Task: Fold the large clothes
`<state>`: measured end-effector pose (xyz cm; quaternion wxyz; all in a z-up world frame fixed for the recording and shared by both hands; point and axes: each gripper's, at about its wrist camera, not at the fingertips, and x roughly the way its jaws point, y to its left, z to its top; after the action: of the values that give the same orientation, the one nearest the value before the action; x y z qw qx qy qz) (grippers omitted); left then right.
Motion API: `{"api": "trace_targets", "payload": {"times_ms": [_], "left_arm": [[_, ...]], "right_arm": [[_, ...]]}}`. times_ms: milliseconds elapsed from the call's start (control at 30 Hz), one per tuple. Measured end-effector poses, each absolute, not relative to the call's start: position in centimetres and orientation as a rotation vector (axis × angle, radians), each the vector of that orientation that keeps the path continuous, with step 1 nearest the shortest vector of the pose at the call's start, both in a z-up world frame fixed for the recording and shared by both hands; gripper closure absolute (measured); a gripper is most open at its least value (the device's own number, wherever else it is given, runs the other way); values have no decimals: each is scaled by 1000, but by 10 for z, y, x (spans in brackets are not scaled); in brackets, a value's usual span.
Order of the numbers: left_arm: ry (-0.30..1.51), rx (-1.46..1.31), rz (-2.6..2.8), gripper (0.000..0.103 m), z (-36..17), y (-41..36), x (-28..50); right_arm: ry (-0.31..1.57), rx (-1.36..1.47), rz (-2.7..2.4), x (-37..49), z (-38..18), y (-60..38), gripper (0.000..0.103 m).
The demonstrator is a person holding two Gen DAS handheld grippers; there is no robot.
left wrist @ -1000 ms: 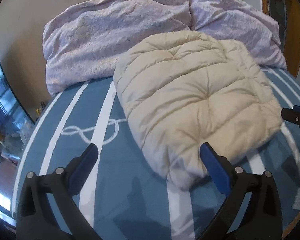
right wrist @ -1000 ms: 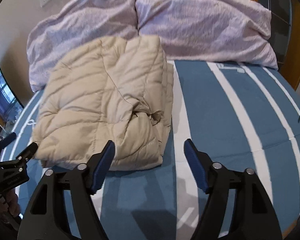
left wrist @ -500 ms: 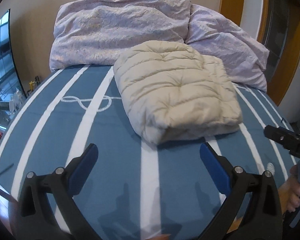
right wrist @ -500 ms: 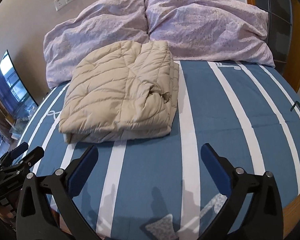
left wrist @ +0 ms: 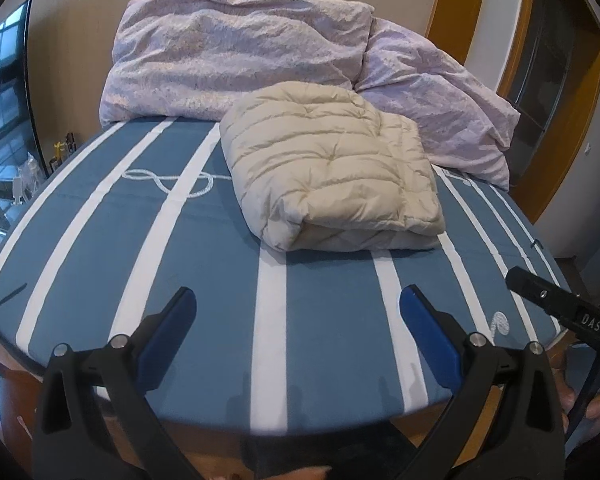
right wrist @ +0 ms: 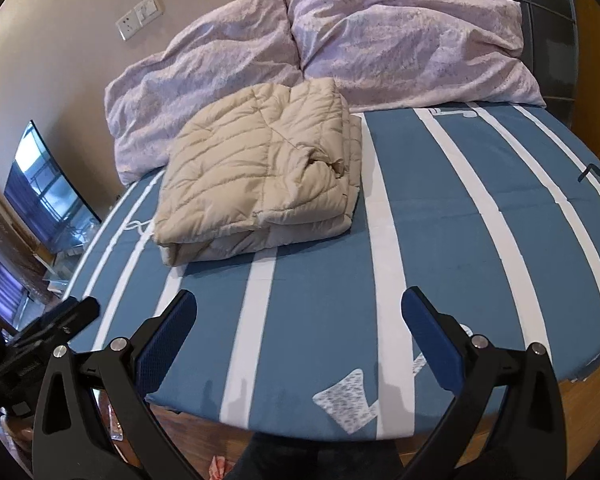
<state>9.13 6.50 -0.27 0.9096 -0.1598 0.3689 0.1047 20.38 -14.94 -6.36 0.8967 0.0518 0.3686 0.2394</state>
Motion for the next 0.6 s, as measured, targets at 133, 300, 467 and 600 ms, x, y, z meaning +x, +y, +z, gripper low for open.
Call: {"api": "trace_targets", "payload": {"times_ms": [133,300,467,600], "left_arm": [[776,-343,198,2,-1,63,90],[793,-362,184,2,1,62,90],[790,-372,170,2,2,63,89],[786,-380,160,2,6,60,88]], "right_arm": [[763,84,514,196,-57,-143,1],[767,66,533,192,-54,-137,1],[772,83,546,191,-51,-139,1],[775,92,551,191,-49,-140,1]]}}
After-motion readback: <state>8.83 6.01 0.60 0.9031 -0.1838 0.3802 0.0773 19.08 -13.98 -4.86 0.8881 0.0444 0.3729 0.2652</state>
